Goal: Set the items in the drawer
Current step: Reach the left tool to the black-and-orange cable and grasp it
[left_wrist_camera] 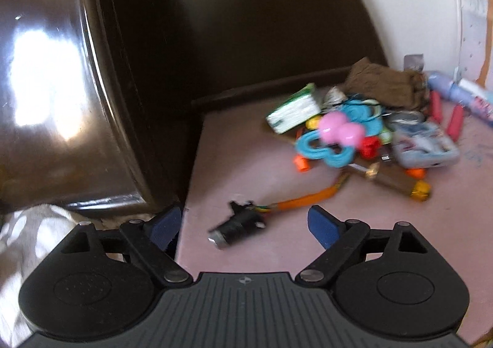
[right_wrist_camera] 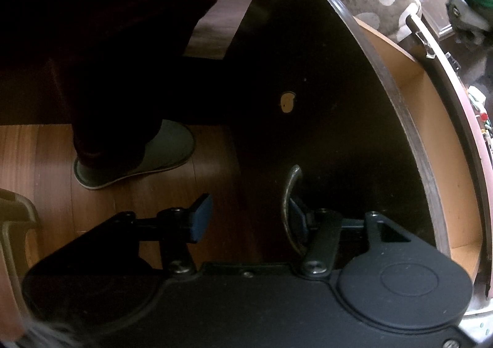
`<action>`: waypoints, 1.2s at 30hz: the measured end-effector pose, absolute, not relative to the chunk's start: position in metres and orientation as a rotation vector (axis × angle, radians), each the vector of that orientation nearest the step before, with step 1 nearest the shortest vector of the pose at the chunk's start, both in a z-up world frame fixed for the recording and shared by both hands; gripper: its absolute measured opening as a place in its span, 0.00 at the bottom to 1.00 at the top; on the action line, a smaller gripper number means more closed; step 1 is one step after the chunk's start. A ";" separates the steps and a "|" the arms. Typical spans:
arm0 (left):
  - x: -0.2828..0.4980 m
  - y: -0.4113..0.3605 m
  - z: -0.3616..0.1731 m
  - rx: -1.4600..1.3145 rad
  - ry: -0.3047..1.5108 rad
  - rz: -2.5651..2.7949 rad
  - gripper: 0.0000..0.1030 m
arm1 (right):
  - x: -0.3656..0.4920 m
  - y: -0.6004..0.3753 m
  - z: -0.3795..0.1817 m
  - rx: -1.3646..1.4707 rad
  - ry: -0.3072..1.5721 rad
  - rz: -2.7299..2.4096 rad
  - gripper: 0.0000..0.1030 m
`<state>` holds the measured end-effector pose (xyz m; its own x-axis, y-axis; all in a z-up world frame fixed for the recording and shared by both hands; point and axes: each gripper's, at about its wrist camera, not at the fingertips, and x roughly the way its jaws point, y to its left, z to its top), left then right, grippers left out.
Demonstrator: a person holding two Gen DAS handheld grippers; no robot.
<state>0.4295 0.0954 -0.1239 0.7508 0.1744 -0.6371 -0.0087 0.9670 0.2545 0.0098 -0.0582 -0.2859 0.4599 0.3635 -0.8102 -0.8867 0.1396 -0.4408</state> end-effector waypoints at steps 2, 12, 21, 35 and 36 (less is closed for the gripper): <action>0.437 0.103 -0.128 0.249 0.740 0.064 0.87 | 0.009 -0.058 -0.286 -1.076 0.599 0.987 0.56; 0.428 0.099 -0.126 0.231 0.863 -0.181 0.76 | 0.006 -0.054 -0.289 -1.083 0.597 0.981 0.62; 0.421 0.099 -0.120 0.206 0.851 -0.209 0.67 | 0.006 -0.054 -0.291 -1.089 0.592 0.979 0.65; 0.401 0.099 -0.121 0.079 0.878 -0.169 0.35 | 0.006 -0.053 -0.292 -1.104 0.578 0.987 0.65; 0.394 0.098 -0.120 0.064 0.875 -0.160 0.35 | 0.006 -0.053 -0.292 -1.105 0.577 0.988 0.65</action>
<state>0.3944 0.0977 -0.1201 0.6300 -0.1135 -0.7682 0.1656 0.9861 -0.0099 0.0056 -0.0530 -0.2918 0.4724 0.3639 -0.8028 -0.8780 0.1146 -0.4648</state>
